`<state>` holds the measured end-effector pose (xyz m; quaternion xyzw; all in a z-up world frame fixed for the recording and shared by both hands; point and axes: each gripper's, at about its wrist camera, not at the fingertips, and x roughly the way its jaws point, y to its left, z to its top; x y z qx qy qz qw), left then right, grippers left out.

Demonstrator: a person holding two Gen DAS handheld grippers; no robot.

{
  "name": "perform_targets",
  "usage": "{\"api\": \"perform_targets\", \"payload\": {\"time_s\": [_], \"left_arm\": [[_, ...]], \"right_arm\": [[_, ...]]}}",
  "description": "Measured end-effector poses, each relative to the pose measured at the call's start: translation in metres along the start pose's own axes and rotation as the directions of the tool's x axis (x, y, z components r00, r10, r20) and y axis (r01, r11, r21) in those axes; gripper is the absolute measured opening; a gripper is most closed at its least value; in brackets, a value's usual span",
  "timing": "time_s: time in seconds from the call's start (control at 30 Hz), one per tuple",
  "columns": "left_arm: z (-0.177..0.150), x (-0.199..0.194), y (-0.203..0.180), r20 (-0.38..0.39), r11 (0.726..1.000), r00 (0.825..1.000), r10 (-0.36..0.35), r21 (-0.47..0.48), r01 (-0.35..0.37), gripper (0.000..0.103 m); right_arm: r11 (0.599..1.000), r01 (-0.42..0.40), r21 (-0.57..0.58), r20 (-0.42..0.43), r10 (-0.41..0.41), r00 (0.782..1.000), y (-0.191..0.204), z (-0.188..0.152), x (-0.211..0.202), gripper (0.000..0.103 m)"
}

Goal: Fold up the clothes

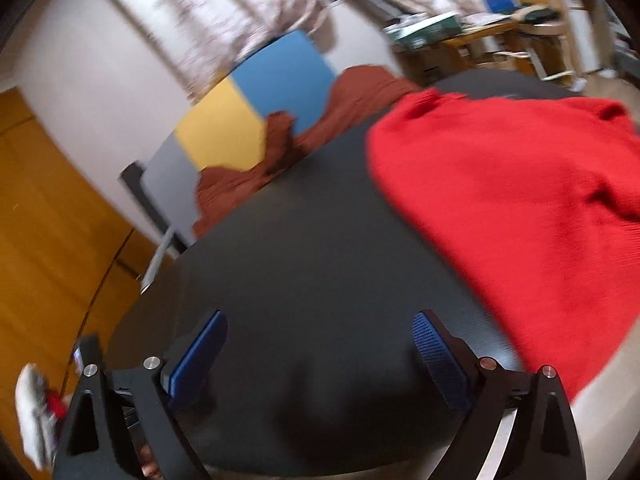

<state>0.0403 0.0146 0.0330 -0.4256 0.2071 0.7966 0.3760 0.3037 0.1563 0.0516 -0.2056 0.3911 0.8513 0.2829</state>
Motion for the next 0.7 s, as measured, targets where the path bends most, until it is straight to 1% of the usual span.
{"api": "perform_targets", "payload": {"time_s": [0.07,0.17,0.27,0.33,0.37,0.4,0.47,0.57,0.6,0.7], "left_arm": [[-0.004,-0.008,0.006,0.010,1.000,1.000,0.024,-0.008,-0.024,0.079],[-0.011,-0.025,0.023,0.045,0.996,0.996,0.081,-0.028,-0.080,0.079],[-0.022,-0.048,0.062,0.078,0.984,0.985,0.152,-0.110,-0.143,0.079],[-0.032,-0.063,0.090,0.080,0.966,0.977,0.200,-0.186,-0.182,0.079],[-0.038,-0.073,0.105,0.082,0.951,0.968,0.236,-0.226,-0.213,0.079],[-0.045,-0.083,0.120,0.084,0.931,0.956,0.281,-0.266,-0.250,0.079],[-0.056,-0.101,0.142,0.081,0.893,0.930,0.358,-0.321,-0.316,0.079],[-0.075,-0.125,0.168,0.055,0.826,0.880,0.471,-0.378,-0.419,0.079],[-0.081,-0.133,0.176,0.046,0.807,0.867,0.495,-0.394,-0.440,0.079],[-0.103,-0.153,0.194,0.035,0.760,0.844,0.536,-0.457,-0.463,0.079]], "right_arm": [[0.998,-0.025,-0.053,-0.031,0.023,0.999,0.021,-0.010,0.011,0.096],[0.988,-0.061,-0.145,-0.086,0.049,0.995,0.055,-0.027,0.028,0.097],[0.959,-0.124,-0.255,-0.145,0.089,0.985,0.097,-0.045,0.046,0.097],[0.923,-0.177,-0.341,-0.174,0.123,0.977,0.130,-0.056,0.053,0.097],[0.901,-0.203,-0.382,-0.190,0.139,0.972,0.146,-0.062,0.057,0.097],[0.877,-0.232,-0.422,-0.199,0.160,0.967,0.162,-0.067,0.057,0.097],[0.802,-0.314,-0.508,-0.223,0.230,0.947,0.200,-0.080,0.055,0.097],[0.685,-0.418,-0.597,-0.278,0.312,0.909,0.246,-0.100,0.053,0.099],[0.649,-0.444,-0.618,-0.298,0.329,0.896,0.257,-0.107,0.052,0.099],[0.580,-0.497,-0.645,-0.343,0.361,0.867,0.283,-0.121,0.051,0.099]]}}
